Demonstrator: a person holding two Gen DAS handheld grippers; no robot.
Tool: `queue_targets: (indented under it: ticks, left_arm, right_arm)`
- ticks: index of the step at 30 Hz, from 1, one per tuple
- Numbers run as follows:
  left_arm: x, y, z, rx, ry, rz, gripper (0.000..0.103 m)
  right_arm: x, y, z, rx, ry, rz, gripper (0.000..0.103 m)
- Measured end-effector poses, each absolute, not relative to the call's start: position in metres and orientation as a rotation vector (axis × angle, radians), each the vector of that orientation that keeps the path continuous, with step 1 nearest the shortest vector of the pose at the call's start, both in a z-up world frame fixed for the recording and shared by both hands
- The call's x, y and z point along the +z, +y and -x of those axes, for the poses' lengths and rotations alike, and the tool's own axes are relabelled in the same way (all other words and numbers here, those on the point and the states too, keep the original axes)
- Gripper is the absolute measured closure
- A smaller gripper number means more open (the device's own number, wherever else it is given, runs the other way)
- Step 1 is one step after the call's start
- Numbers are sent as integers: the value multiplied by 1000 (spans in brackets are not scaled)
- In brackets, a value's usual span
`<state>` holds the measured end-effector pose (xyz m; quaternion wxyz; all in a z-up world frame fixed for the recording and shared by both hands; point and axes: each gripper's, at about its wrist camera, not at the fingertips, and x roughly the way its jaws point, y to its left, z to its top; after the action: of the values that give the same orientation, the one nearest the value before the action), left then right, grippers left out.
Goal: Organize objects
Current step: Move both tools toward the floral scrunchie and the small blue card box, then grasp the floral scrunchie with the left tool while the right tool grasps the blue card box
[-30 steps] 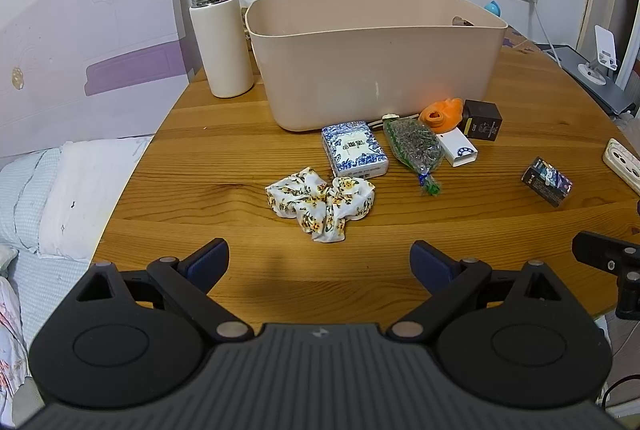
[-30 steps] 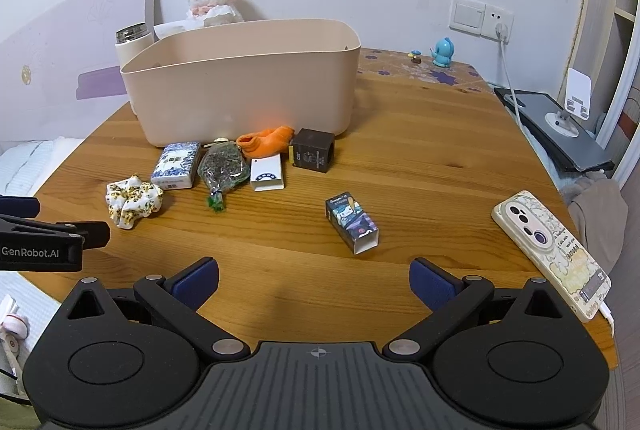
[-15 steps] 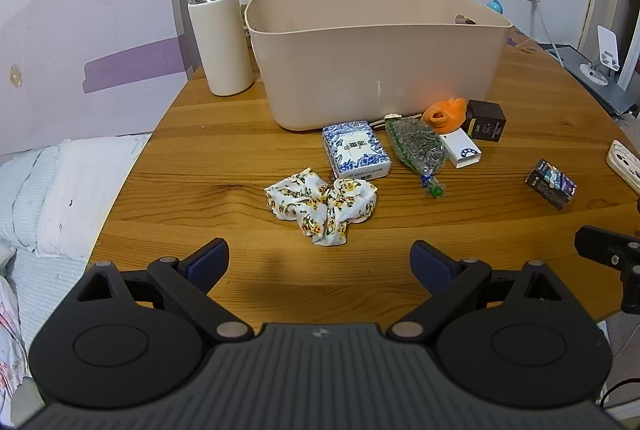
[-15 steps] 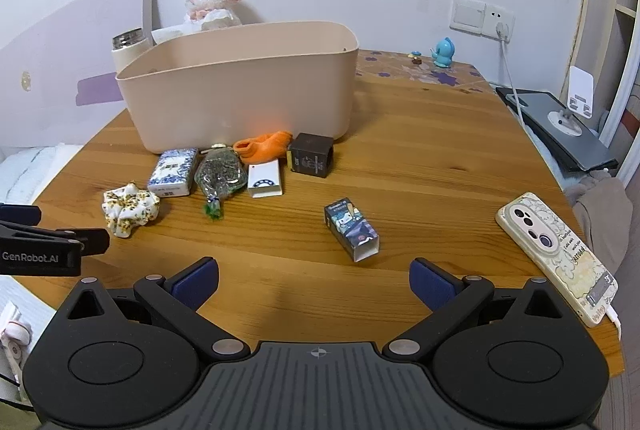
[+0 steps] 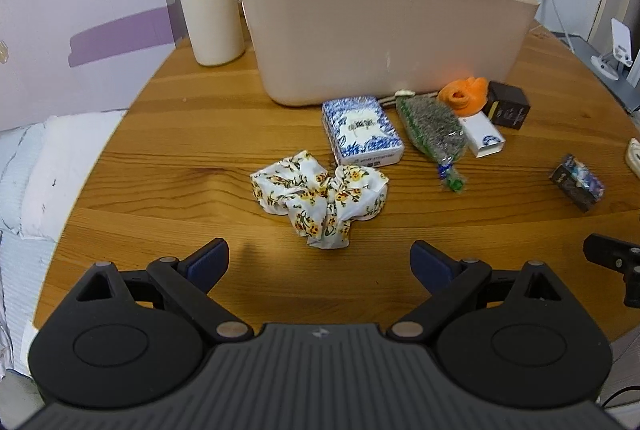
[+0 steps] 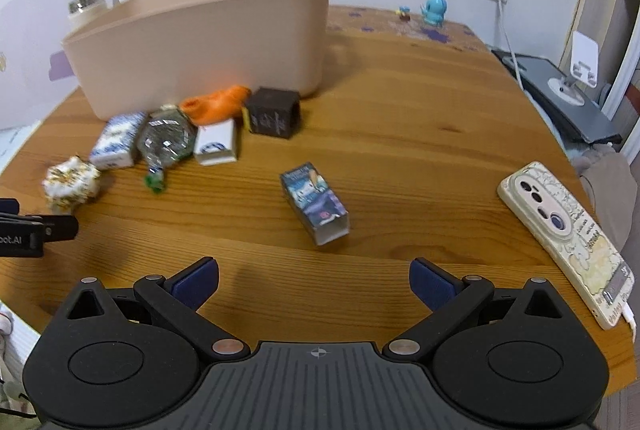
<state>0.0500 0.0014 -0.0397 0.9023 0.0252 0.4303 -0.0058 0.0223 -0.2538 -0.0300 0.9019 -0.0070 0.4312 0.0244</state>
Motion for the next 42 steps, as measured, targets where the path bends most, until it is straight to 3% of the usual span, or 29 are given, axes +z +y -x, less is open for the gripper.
queue_targets:
  ticks: [20, 22, 24, 26, 27, 29, 31, 32, 35, 42]
  left_arm:
    - [-58, 12, -96, -92, 931, -60, 0]
    - [-58, 13, -97, -95, 925, -59, 0]
    - [-59, 14, -95, -92, 906, -56, 1]
    - [-57, 16, -91, -91, 878, -55, 13]
    - [-55, 16, -90, -95, 868, -53, 25]
    - [-52, 17, -89, -91, 860, -47, 46]
    - [-49, 20, -90, -93, 861, -34, 76]
    - [-48, 21, -90, -97, 865, -27, 81]
    - [-46, 23, -89, -110, 875, -22, 91]
    - [1, 24, -80, -133, 757, -35, 92]
  right_arm:
    - [-46, -260, -82, 173, 875, 84, 0]
    - [-45, -258, -80, 180, 864, 95, 5]
    - [-42, -256, -76, 210, 855, 96, 18]
    - [-40, -253, -72, 231, 843, 105, 37]
    - [-39, -251, -71, 241, 840, 106, 43]
    - [-36, -248, -69, 254, 835, 115, 68]
    - [-34, -246, -67, 259, 835, 114, 81]
    - [-33, -247, -67, 266, 838, 101, 82]
    - [-25, -249, -67, 276, 815, 68, 82]
    - [34, -250, -72, 269, 628, 56, 82]
